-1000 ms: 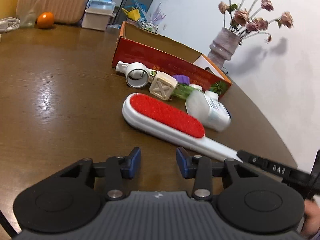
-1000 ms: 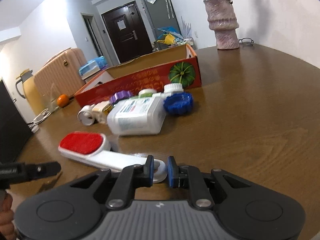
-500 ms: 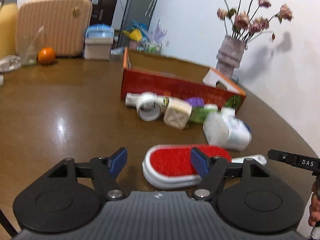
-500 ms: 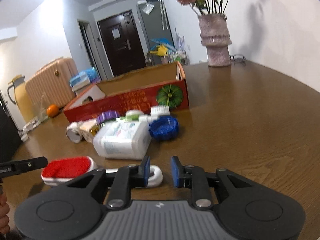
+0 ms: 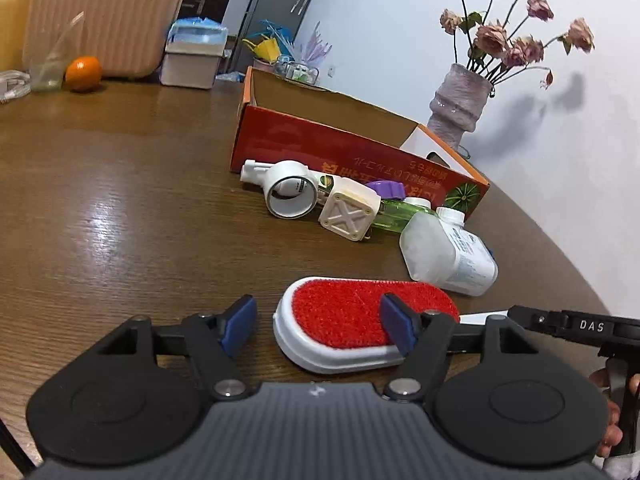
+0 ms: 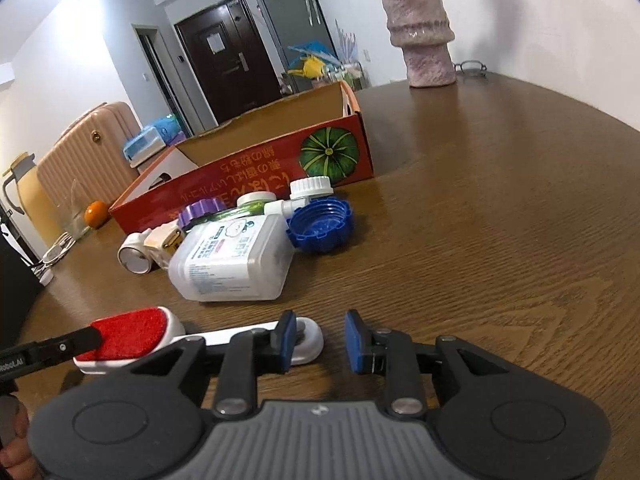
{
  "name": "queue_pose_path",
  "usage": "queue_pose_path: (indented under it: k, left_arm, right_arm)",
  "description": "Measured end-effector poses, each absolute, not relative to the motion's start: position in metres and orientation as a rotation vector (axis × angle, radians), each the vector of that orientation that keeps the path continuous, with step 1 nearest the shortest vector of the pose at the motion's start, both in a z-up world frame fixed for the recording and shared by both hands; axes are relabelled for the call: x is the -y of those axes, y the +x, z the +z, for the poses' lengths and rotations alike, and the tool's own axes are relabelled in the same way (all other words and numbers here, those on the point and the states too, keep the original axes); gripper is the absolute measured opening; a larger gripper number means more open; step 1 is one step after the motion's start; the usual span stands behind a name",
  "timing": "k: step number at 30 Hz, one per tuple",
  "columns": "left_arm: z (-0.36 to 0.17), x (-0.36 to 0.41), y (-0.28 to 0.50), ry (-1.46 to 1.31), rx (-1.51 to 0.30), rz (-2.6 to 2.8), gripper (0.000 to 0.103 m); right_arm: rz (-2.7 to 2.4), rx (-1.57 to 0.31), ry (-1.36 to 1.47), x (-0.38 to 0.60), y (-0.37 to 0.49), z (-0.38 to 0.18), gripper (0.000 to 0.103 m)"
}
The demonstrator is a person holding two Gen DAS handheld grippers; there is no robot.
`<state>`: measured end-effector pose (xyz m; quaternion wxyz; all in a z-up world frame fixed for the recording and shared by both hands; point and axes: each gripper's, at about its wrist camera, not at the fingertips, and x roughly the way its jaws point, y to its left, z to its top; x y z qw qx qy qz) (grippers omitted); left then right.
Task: Organize rigid objects
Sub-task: 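Lift the lint brush with the left gripper and lower it into the cardboard box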
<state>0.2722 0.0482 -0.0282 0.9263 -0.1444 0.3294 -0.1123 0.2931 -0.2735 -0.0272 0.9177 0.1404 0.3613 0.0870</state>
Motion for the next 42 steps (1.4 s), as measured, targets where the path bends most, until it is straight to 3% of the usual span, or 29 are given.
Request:
queue_pose_path:
  k: [3, 4, 13, 21, 27, 32, 42]
  left_arm:
    - [-0.027, -0.051, 0.275, -0.324, -0.685, -0.264, 0.057]
    - [-0.025, -0.048, 0.274, -0.316, -0.687, -0.251, 0.058]
    - [-0.013, -0.039, 0.233, -0.297, -0.615, -0.206, 0.052]
    - [0.03, -0.031, 0.222, -0.257, -0.469, -0.229, 0.052]
    - [0.076, -0.036, 0.293, -0.241, -0.43, -0.265, 0.052]
    - [0.1, -0.038, 0.407, -0.231, -0.443, -0.247, 0.051]
    - [0.053, -0.051, 0.606, -0.187, -0.621, -0.149, 0.052]
  right_arm:
    - [0.186, -0.748, 0.268, 0.272, 0.294, -0.026, 0.023]
    - [0.203, -0.746, 0.281, 0.272, 0.294, -0.026, 0.013]
    - [0.181, -0.688, 0.272, 0.267, 0.269, -0.016, 0.013]
    - [0.159, -0.56, 0.324, 0.272, 0.24, 0.02, 0.013]
    - [0.222, -0.534, 0.362, 0.284, 0.3, 0.052, 0.013]
    - [0.239, -0.524, 0.387, 0.284, 0.404, 0.077, 0.014]
    - [0.197, -0.714, 0.319, 0.255, 0.619, 0.048, 0.014]
